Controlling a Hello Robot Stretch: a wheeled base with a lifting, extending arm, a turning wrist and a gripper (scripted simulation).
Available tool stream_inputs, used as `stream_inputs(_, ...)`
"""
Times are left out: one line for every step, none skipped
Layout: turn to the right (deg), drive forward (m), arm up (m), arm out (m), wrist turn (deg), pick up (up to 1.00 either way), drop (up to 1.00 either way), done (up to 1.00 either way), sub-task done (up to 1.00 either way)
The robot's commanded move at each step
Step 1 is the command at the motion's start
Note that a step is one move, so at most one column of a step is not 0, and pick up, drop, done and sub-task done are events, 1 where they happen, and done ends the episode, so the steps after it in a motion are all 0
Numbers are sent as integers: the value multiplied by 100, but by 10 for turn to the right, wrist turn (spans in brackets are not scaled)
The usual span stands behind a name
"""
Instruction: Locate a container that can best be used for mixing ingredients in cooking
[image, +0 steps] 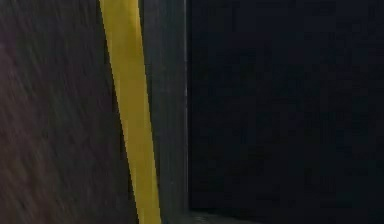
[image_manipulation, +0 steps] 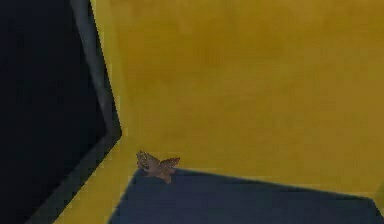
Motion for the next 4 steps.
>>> stream_inputs(-450,0,0,0,0,0,0,0,0)
stream_inputs(-300,0,0,0,0,0,0,0,0)
stream_inputs(-30,0,0,0,0,0,0,0,0)
stream_inputs(0,30,0,0,0,0,0,0,0)
